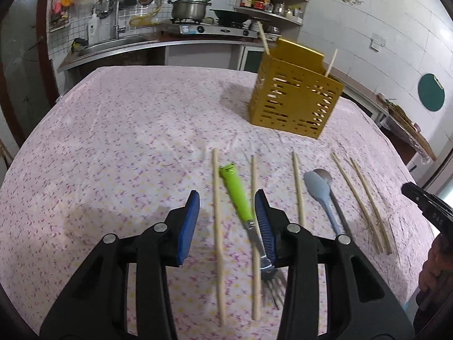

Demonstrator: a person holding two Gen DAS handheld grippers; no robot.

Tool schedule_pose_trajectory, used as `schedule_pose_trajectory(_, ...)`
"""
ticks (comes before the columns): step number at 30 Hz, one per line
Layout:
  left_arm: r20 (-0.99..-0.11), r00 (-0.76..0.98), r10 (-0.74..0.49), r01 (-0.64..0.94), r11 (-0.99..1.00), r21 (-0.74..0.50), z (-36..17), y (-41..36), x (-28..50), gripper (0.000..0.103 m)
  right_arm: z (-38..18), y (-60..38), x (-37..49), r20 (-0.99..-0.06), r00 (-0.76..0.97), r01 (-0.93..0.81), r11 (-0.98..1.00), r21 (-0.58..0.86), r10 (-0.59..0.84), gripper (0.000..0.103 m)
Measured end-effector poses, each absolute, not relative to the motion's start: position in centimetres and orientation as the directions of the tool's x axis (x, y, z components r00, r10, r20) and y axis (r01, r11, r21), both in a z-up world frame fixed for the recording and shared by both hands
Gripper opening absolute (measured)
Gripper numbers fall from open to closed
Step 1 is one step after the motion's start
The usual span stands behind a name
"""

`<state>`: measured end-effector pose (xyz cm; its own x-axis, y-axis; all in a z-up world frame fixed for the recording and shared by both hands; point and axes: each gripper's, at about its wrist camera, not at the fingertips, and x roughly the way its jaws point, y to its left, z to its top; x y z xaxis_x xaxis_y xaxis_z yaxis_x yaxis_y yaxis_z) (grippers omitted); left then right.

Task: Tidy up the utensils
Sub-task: 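Bring both tools back down to the remaining utensils on the cloth, then grasp the green frog-handled fork with the left tool while the right tool grasps a chopstick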

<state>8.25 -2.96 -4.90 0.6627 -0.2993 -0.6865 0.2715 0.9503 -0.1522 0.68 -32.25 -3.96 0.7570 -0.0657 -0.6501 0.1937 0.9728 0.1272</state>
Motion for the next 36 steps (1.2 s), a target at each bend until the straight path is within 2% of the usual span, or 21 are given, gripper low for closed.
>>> schedule_pose_trajectory(17, -0.730, 0.591, -0.343, 0.308, 0.933, -0.189, -5.9, -6.1, 10.1, 0.039, -4.6, -31.5, 2.4, -0.670, 0.742, 0.165, 0.976, 0.141, -0.029, 0.024)
schedule_pose_trajectory(36, -0.821, 0.508, -0.260, 0.253, 0.956, -0.146, -10.1, -8.6, 16.0, 0.037, -5.8, -31.8, 6.1, -0.698, 0.716, 0.142, 0.978, 0.154, 0.006, 0.024)
